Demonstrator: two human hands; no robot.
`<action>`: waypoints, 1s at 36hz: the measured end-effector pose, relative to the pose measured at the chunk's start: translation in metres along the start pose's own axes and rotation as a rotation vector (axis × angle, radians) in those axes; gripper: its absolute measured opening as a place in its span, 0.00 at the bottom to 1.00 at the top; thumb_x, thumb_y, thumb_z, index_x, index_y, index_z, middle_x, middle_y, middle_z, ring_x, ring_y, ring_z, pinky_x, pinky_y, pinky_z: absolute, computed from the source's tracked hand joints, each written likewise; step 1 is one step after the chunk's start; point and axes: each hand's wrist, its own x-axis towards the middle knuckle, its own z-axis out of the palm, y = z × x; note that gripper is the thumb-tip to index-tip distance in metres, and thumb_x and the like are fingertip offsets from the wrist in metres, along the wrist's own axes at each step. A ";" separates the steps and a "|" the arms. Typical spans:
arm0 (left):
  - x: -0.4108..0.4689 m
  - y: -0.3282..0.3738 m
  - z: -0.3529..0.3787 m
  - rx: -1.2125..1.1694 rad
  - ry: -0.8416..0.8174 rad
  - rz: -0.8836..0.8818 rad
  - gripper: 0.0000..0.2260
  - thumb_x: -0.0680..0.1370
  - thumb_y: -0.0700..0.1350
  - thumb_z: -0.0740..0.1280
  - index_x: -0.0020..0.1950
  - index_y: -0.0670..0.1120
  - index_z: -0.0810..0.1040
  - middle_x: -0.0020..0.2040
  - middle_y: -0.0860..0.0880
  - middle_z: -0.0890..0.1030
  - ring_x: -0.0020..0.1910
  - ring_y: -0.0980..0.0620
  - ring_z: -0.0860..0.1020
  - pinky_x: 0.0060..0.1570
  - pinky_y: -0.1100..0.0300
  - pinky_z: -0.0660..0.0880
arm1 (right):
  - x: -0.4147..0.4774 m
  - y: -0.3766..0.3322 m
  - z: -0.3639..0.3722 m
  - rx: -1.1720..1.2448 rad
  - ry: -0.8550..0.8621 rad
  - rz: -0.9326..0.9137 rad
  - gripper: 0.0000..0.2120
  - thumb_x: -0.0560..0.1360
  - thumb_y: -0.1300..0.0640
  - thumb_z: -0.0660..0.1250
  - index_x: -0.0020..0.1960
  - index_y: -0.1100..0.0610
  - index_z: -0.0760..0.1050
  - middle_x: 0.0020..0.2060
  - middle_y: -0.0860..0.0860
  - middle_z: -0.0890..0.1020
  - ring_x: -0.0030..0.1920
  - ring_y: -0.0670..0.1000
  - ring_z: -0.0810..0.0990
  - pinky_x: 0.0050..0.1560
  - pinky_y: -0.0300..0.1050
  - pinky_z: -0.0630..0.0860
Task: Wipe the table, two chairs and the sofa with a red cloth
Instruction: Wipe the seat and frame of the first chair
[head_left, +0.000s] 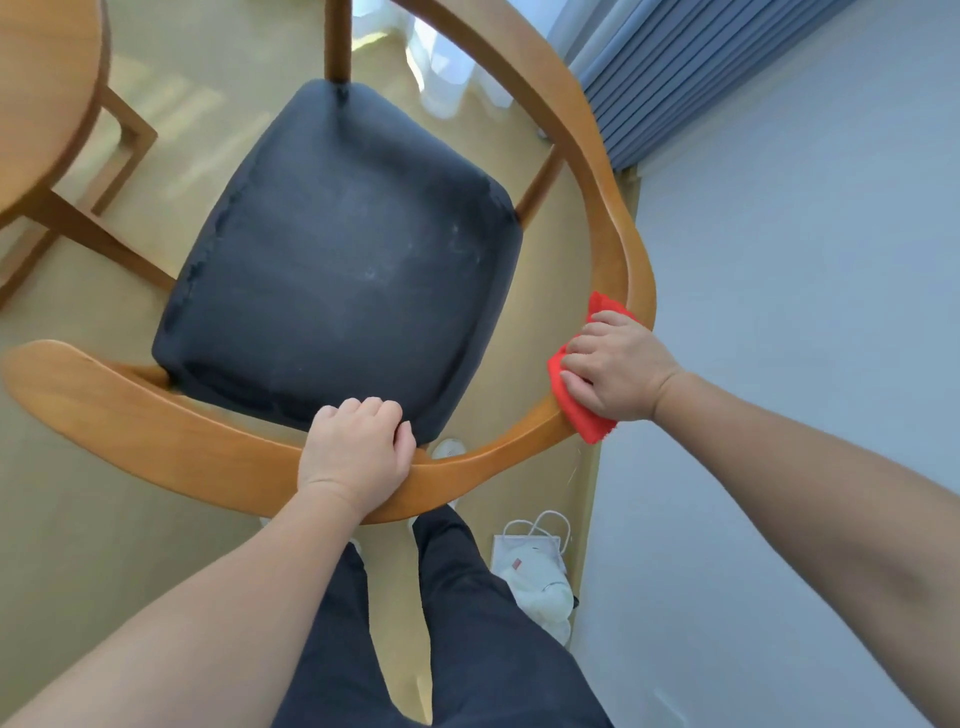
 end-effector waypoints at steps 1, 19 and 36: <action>0.001 0.000 -0.001 -0.001 -0.007 -0.006 0.12 0.79 0.54 0.56 0.44 0.50 0.76 0.38 0.54 0.76 0.37 0.52 0.73 0.42 0.56 0.72 | 0.004 0.008 -0.003 -0.009 -0.024 0.027 0.24 0.79 0.48 0.50 0.38 0.54 0.82 0.38 0.49 0.83 0.43 0.55 0.79 0.61 0.53 0.69; 0.003 0.002 -0.005 0.047 -0.123 -0.054 0.12 0.79 0.55 0.52 0.46 0.52 0.72 0.40 0.54 0.74 0.40 0.53 0.71 0.44 0.58 0.71 | 0.048 -0.067 0.008 0.082 -0.782 -0.051 0.35 0.79 0.35 0.37 0.54 0.51 0.80 0.49 0.50 0.83 0.52 0.55 0.79 0.60 0.57 0.72; 0.003 0.001 -0.008 0.003 -0.153 -0.064 0.13 0.78 0.56 0.52 0.48 0.53 0.73 0.41 0.56 0.75 0.41 0.55 0.72 0.44 0.60 0.73 | 0.068 0.035 -0.010 -0.248 -0.875 -0.059 0.34 0.78 0.35 0.37 0.70 0.48 0.70 0.69 0.50 0.73 0.71 0.56 0.67 0.72 0.56 0.57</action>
